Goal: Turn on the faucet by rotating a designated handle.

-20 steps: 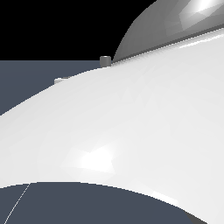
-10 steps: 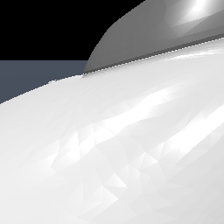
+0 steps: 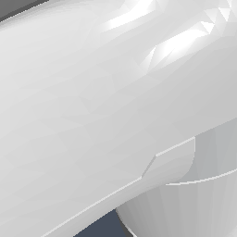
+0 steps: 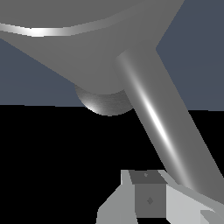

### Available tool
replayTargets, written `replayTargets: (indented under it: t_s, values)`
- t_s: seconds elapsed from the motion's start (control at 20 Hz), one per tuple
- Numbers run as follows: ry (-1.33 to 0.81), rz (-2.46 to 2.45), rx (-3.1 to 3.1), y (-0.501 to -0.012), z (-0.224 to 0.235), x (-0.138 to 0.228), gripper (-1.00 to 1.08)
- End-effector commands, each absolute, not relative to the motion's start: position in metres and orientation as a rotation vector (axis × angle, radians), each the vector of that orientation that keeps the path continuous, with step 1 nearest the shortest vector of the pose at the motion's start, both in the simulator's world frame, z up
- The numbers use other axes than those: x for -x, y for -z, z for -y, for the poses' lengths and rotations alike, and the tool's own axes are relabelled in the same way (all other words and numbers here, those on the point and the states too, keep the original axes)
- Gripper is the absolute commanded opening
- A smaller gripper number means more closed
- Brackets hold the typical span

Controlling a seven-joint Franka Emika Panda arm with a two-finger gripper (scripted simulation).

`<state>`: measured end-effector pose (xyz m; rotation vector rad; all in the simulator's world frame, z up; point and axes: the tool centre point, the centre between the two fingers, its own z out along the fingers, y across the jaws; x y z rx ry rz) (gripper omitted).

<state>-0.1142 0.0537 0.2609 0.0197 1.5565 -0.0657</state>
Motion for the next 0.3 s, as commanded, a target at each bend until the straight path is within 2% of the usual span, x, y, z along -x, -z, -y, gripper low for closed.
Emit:
replayTargets:
  t_s: [0.0,0.25]
  values:
    - [0.014,-1.584,-0.012,-0.260,-0.077,0.107,-1.00]
    - [0.000,-1.573,-0.009,-0.265,-0.091,0.107,-1.00]
